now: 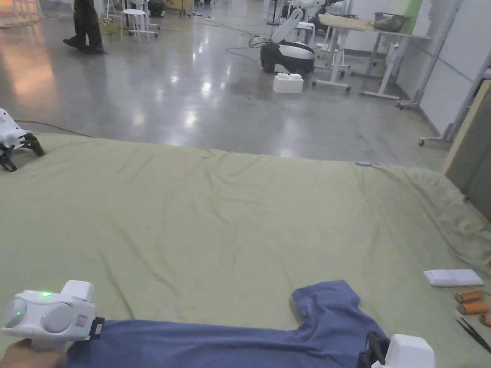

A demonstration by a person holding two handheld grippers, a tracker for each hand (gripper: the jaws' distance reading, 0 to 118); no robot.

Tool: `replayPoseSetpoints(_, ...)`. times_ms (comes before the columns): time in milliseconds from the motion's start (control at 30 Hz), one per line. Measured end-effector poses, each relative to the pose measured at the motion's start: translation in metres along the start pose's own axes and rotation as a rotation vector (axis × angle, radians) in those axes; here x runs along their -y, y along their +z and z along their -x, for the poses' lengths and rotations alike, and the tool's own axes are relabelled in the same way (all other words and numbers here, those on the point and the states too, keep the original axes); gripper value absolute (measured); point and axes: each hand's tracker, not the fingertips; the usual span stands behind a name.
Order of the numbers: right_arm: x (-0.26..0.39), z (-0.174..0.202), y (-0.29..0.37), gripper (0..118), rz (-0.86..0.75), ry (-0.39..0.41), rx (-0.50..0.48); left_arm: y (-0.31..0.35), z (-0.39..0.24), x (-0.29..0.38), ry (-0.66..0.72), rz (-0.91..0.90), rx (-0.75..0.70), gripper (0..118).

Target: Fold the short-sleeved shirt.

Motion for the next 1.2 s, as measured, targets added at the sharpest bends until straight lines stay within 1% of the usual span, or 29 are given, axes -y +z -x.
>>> replayPoseSetpoints(67, -0.006, -0.011, -0.018, 6, 0.052, -0.012, 0.008, 0.002, -0.003, 0.005, -0.017, -0.003, -0.014, 1)
replayPoseSetpoints(100, -0.009, -0.018, -0.029, 19, 0.072, -0.006, 0.007, 0.005, -0.001, 0.006, -0.006, -0.017, -0.003, 0)
replayPoseSetpoints(167, -0.019, -0.029, -0.053, 54, 0.119, 0.001, 0.007, 0.018, 0.004, 0.011, 0.028, -0.052, 0.018, 0)
replayPoseSetpoints(200, -0.025, -0.035, -0.068, 68, 0.166, 0.016, 0.000, 0.028, 0.005, 0.011, 0.048, -0.083, 0.034, 0)
replayPoseSetpoints(233, -0.030, -0.043, -0.087, 70, 0.198, 0.007, -0.025, 0.037, 0.007, 0.015, 0.053, -0.108, 0.035, 0)
replayPoseSetpoints(333, -0.042, -0.055, -0.134, 70, 0.301, 0.045, -0.024, 0.057, 0.009, 0.022, 0.066, -0.178, 0.042, 0)
replayPoseSetpoints(367, -0.045, -0.058, -0.149, 70, 0.342, 0.053, -0.028, 0.063, 0.009, 0.025, 0.065, -0.189, 0.042, 0)
replayPoseSetpoints(400, -0.047, -0.059, -0.160, 70, 0.379, 0.039, -0.039, 0.069, 0.008, 0.029, 0.063, -0.206, 0.039, 0)
replayPoseSetpoints(500, -0.047, -0.064, -0.195, 69, 0.486, 0.070, -0.058, 0.086, 0.002, 0.039, 0.056, -0.247, 0.031, 0)
replayPoseSetpoints(567, -0.043, -0.067, -0.210, 68, 0.550, 0.066, -0.071, 0.092, 0.000, 0.046, 0.047, -0.255, 0.027, 0)
replayPoseSetpoints(600, -0.040, -0.068, -0.217, 59, 0.577, 0.051, -0.077, 0.091, -0.001, 0.047, 0.045, -0.258, 0.024, 0)
replayPoseSetpoints(633, -0.038, -0.069, -0.221, 49, 0.607, 0.046, -0.093, 0.093, -0.002, 0.050, 0.046, -0.259, 0.022, 0)
replayPoseSetpoints(667, -0.035, -0.068, -0.223, 37, 0.626, 0.047, -0.099, 0.093, -0.002, 0.052, 0.047, -0.260, 0.021, 0)
replayPoseSetpoints(700, -0.033, -0.067, -0.225, 22, 0.634, 0.068, -0.097, 0.094, -0.002, 0.053, 0.048, -0.258, 0.020, 0)
replayPoseSetpoints(767, -0.032, -0.066, -0.224, 11, 0.622, 0.079, -0.112, 0.094, -0.002, 0.055, 0.052, -0.252, 0.017, 0)
replayPoseSetpoints(800, -0.031, -0.064, -0.223, 1, 0.616, 0.071, -0.127, 0.095, -0.002, 0.056, 0.052, -0.252, 0.014, 0)
replayPoseSetpoints(867, -0.028, -0.062, -0.221, 1, 0.608, 0.069, -0.113, 0.093, 0.000, 0.055, 0.054, -0.252, 0.009, 0)
replayPoseSetpoints(933, -0.028, -0.061, -0.214, 0, 0.571, 0.094, -0.119, 0.095, 0.002, 0.055, 0.064, -0.257, 0.017, 0)
replayPoseSetpoints(967, -0.029, -0.062, -0.208, 0, 0.547, 0.086, -0.119, 0.096, 0.003, 0.054, 0.066, -0.258, 0.017, 0)
replayPoseSetpoints(1067, -0.039, -0.071, -0.180, 0, 0.461, 0.023, -0.127, 0.105, 0.003, 0.052, 0.071, -0.268, 0.025, 0)
replayPoseSetpoints(1200, -0.056, -0.085, -0.126, 0, 0.371, -0.007, -0.153, 0.127, 0.008, 0.053, 0.080, -0.307, 0.045, 0)
